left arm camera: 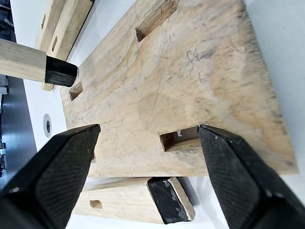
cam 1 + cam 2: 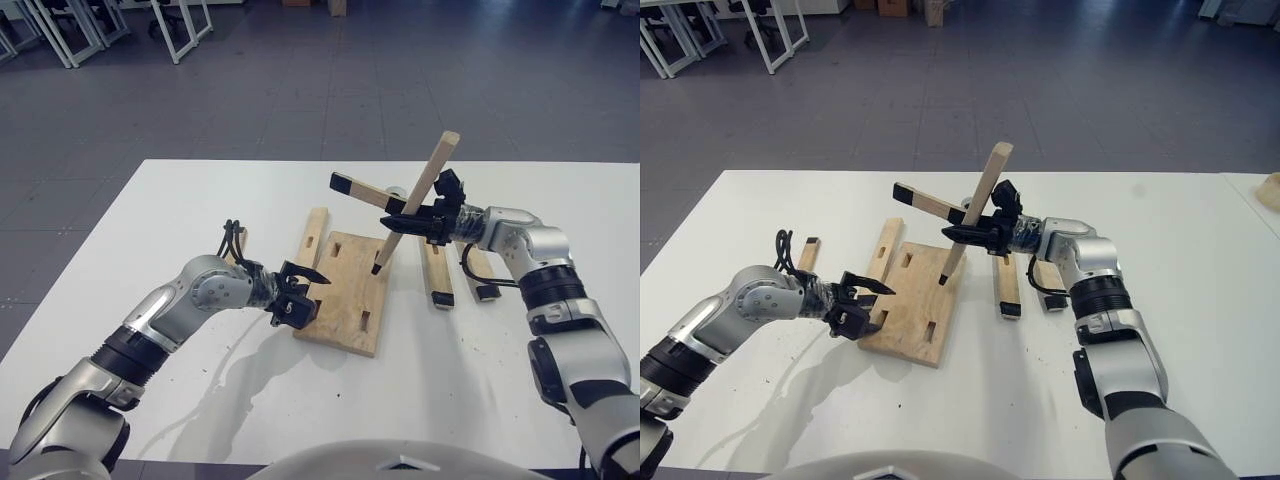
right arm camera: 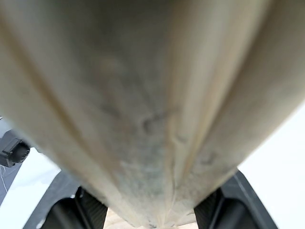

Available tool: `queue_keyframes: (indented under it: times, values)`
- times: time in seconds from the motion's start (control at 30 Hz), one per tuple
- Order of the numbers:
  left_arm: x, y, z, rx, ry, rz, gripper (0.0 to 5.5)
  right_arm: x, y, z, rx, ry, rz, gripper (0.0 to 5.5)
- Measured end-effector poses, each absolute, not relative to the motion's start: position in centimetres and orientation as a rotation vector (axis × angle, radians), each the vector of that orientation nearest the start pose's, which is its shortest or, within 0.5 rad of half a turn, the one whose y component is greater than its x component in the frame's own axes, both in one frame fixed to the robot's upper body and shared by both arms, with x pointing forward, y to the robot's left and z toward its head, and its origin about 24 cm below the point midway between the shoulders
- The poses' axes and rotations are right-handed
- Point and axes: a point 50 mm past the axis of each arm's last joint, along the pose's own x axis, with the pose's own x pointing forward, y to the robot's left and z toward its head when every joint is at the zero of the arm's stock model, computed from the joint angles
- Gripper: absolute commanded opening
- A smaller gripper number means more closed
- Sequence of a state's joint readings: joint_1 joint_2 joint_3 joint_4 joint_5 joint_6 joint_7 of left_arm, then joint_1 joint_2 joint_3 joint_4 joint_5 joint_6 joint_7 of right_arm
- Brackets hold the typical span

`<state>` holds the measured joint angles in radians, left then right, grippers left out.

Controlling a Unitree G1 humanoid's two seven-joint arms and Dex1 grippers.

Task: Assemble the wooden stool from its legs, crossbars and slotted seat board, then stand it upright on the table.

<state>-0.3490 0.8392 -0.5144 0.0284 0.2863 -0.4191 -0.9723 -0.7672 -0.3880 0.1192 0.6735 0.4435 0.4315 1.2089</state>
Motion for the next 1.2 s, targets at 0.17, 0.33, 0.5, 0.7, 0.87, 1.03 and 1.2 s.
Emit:
queue_keyframes:
  times: [0.17,0.33,0.5,0.7,0.87,1.03,1.2]
  values:
    - [25.0,16.3,7.7,1.331,0.054,-1.479,3.82,35.6,-14.7,10.4,0.12,0.319,1.242,2.02]
    - [25.0,16.3,7.7,1.33,0.055,-1.478,3.82,36.4,-14.4,10.4,0.051,0.296,1.244,2.02]
    - [25.0,16.3,7.7,1.331,0.055,-1.477,3.82,36.8,-13.7,10.3,0.018,0.296,1.237,2.02]
    - [25.1,16.3,7.7,1.327,0.056,-1.476,3.82,35.9,-13.9,9.1,0.003,0.267,1.27,2.02]
    - [25.2,16.2,7.8,1.315,0.048,-1.463,3.82,32.9,-15.9,7.6,-0.011,0.221,1.27,2.04]
    - [24.9,16.2,7.5,1.292,0.061,-1.457,3.82,31.4,-16.4,7.5,-0.026,0.245,1.224,2.04]
    - [24.9,16.1,7.4,1.275,0.083,-1.429,3.82,33.0,-16.5,7.4,0.109,0.353,1.159,2.04]
